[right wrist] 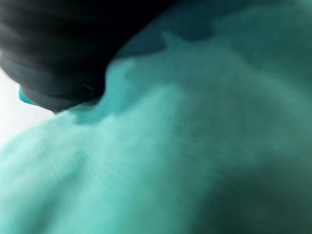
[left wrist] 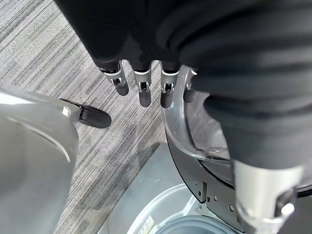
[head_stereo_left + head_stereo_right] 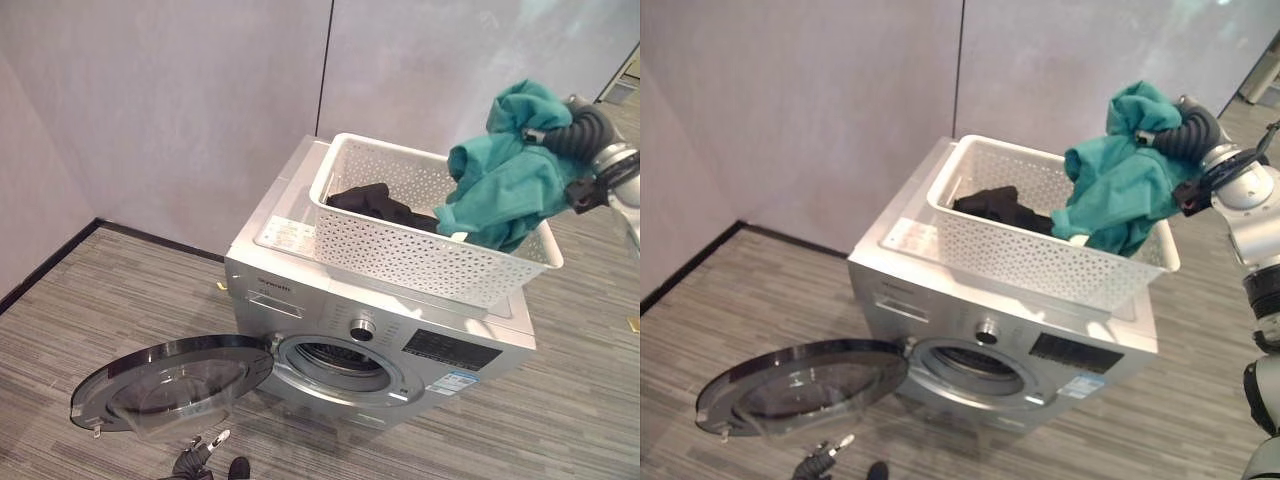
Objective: Grab the laundry basket,head to the washer,open it,put in the laundry and shut it.
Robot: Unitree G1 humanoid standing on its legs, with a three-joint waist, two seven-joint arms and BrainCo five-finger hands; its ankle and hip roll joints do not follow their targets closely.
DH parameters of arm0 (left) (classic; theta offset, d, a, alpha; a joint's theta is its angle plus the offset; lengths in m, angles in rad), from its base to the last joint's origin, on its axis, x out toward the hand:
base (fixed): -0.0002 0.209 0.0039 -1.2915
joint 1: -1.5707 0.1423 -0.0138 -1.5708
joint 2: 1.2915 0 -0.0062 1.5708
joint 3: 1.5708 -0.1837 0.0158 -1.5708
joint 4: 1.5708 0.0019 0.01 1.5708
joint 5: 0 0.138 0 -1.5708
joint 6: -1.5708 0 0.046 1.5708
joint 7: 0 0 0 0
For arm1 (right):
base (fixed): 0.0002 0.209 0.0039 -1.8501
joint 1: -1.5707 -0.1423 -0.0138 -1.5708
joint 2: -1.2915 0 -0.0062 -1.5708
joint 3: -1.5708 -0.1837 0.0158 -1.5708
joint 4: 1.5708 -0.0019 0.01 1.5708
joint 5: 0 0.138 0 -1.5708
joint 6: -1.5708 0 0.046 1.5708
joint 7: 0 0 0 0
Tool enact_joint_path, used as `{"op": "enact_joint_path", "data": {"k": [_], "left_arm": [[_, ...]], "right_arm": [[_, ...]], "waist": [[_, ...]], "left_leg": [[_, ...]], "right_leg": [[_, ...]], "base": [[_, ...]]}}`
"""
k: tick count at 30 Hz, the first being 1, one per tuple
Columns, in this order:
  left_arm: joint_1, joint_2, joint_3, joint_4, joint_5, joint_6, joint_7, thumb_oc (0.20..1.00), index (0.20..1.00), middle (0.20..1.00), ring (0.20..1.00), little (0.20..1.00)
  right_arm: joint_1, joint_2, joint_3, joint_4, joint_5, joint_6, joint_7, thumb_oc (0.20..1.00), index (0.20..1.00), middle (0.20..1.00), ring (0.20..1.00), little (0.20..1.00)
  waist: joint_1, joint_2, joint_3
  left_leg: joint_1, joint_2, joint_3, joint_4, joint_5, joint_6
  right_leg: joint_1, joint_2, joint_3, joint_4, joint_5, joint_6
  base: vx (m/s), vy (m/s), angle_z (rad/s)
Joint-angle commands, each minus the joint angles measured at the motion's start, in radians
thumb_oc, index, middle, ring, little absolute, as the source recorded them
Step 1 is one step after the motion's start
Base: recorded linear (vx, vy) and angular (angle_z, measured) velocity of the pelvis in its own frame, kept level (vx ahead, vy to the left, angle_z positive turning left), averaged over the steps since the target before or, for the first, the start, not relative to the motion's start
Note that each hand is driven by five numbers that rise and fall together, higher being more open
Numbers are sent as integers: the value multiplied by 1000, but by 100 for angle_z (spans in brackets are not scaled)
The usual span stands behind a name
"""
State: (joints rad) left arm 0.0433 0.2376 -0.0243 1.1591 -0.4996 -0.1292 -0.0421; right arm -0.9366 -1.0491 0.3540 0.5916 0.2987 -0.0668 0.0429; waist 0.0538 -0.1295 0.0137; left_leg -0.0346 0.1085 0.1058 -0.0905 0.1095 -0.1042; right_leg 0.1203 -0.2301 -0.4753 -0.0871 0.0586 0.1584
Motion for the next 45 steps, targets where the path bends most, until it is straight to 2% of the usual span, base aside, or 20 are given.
{"op": "enact_joint_path", "data": {"k": [1, 4, 5, 7, 11, 15, 19, 22, 23, 27, 32, 37, 40, 43, 45], "left_arm": [[-53, 7, -43, 49, 32, -25, 37, 1000, 1000, 1000, 1000, 1000], [-55, 2, -57, 28, 47, -22, 49, 1000, 1000, 1000, 1000, 1000], [-59, -8, -68, 14, 62, -22, 56, 1000, 1000, 1000, 1000, 1000], [-58, -8, -77, 10, 74, -21, 59, 1000, 1000, 1000, 1000, 1000], [-65, -16, -92, -7, 107, -20, 73, 1000, 1000, 1000, 1000, 1000], [-58, -17, -88, -10, 123, -21, 82, 1000, 1000, 1000, 1000, 1000], [-53, -14, -79, -3, 132, -19, 89, 1000, 1000, 1000, 1000, 1000], [-47, -19, -57, 15, 145, -24, 94, 1000, 1000, 1000, 1000, 1000], [-40, -20, -46, 24, 156, -28, 98, 1000, 1000, 1000, 1000, 1000], [-32, -21, -40, 31, 154, -32, 106, 1000, 1000, 1000, 1000, 1000], [-29, -24, -49, 38, 145, -39, 112, 1000, 1000, 1000, 1000, 1000], [-27, -26, -50, 29, 151, -47, 115, 1000, 1000, 1000, 1000, 1000], [-26, -29, -45, 26, 152, -49, 114, 1000, 1000, 1000, 1000, 1000], [-30, -42, -17, 28, 160, -53, 118, 1000, 1000, 1000, 1000, 1000], [-30, -43, -13, 27, 161, -54, 119, 1000, 1000, 1000, 1000, 1000]], "right_arm": [[-130, -30, -65, -25, -99, -34, -176, 200, 200, 200, 200, 200], [-128, -37, -106, -61, -228, -5, -251, 200, 200, 200, 200, 200], [-94, -42, -159, -102, -310, 9, -310, 200, 200, 200, 200, 200], [-61, -45, -197, -129, -364, 24, -338, 200, 200, 200, 200, 200], [84, -45, -372, -270, -537, 65, -458, 200, 200, 200, 200, 200], [203, -52, -513, -369, -653, 89, -537, 200, 200, 200, 200, 200], [329, -47, -628, -460, -738, 121, -555, 200, 200, 200, 200, 200], [451, -58, -747, -514, -822, 143, -601, 200, 200, 200, 200, 200], [514, -77, -821, -524, -864, 163, -640, 200, 200, 200, 200, 200], [580, -80, -923, -548, -882, 180, -699, 200, 200, 200, 200, 200], [593, -84, -962, -519, -851, 183, -763, 200, 200, 200, 200, 200], [632, -88, -962, -474, -879, 202, -781, 200, 200, 200, 200, 200], [684, -57, -967, -463, -898, 212, -767, 200, 200, 200, 200, 200], [849, 52, -985, -434, -950, 232, -733, 200, 200, 200, 200, 200], [885, 85, -985, -431, -956, 233, -722, 200, 200, 200, 200, 200]], "waist": [[39, 0, -16], [39, 7, -15], [36, 14, -14], [39, 16, -14], [41, 22, -13], [42, 31, -17], [42, 31, -22], [32, 37, -25], [25, 42, -29], [17, 46, -38], [9, 46, -49], [5, 48, -50], [2, 49, -49], [-7, 50, -38], [-10, 50, -37]], "left_leg": [[56, -24, 1, 34, -122, 32], [59, -24, -1, 32, -126, 36], [55, -28, -3, 31, -124, 41], [59, -27, -4, 30, -129, 42], [54, -36, -9, 28, -131, 50], [52, -41, -12, 25, -133, 57], [51, -45, -11, 21, -135, 59], [55, -50, -11, 17, -137, 61], [59, -50, -9, 16, -145, 59], [57, -57, -7, 13, -141, 62], [58, -62, -3, 11, -144, 63], [58, -63, 0, 11, -146, 64], [57, -63, 3, 11, -146, 64], [53, -61, 6, 11, -143, 64], [52, -60, 6, 11, -143, 63]], "right_leg": [[-36, -34, 13, 147, -82, 3], [-36, -33, 15, 148, -85, 4], [-38, -35, 16, 146, -80, 4], [-36, -34, 16, 149, -84, 6], [-40, -38, 15, 146, -78, 10], [-43, -42, 12, 144, -76, 13], [-44, -44, 13, 141, -74, 17], [-42, -47, 12, 138, -70, 21], [-39, -49, 12, 138, -74, 26], [-42, -55, 11, 133, -64, 28], [-45, -60, 9, 129, -56, 32], [-44, -63, 7, 126, -51, 35], [-44, -64, 5, 126, -50, 35], [-45, -63, 2, 125, -50, 33], [-46, -63, 1, 125, -50, 33]], "base": [[0, 0, 0], [2, 10, 0], [0, 0, 0], [0, 0, 0], [0, 0, 0], [0, 0, 0], [0, 0, 0], [24, 4, -3], [-6, 15, -9], [7, 5, -2], [4, 1, -1], [0, 0, 0], [0, 0, 0], [0, 0, 0], [0, 0, 0]]}}
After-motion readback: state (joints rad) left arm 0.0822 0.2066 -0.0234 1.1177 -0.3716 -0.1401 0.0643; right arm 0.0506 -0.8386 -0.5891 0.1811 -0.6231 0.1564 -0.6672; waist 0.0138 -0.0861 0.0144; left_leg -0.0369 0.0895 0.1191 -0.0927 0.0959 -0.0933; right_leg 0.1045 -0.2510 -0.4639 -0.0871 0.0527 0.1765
